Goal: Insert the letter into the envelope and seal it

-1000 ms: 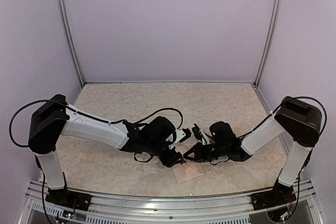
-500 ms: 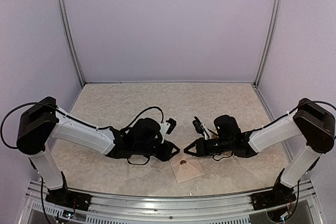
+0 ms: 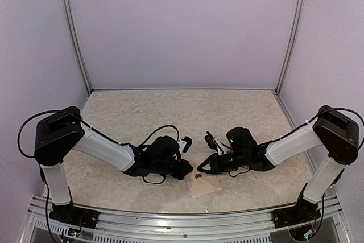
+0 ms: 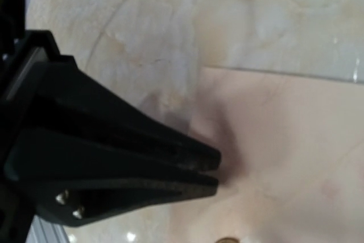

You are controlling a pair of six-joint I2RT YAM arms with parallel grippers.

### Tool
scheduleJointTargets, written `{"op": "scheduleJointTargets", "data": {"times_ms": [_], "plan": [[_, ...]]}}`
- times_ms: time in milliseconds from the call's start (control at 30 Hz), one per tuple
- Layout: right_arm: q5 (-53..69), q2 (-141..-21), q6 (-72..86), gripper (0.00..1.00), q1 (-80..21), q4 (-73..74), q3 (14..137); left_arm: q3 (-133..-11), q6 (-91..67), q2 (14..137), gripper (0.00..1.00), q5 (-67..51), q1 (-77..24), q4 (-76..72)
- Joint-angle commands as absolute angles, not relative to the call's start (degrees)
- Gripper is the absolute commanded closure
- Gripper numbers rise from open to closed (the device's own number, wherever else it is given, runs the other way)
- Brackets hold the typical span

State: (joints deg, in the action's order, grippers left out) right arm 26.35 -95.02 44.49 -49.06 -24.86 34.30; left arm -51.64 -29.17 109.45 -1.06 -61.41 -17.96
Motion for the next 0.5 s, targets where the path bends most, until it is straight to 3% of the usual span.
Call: {"op": "scheduleJointTargets", "data": {"times_ms": [0,467], "plan": [[27.09,-97.80,43.99,0.99,-49.83,-24.46,36.24,-52.24,-29.33,111.24,0.94,-0.94,-60.97,-18.31],[28.53,-102.32,44.38,0.99,-50.11,-25.69,36.84,-50.95,-29.71,111.58,0.97,-0.38,-60.99,-17.61]]}}
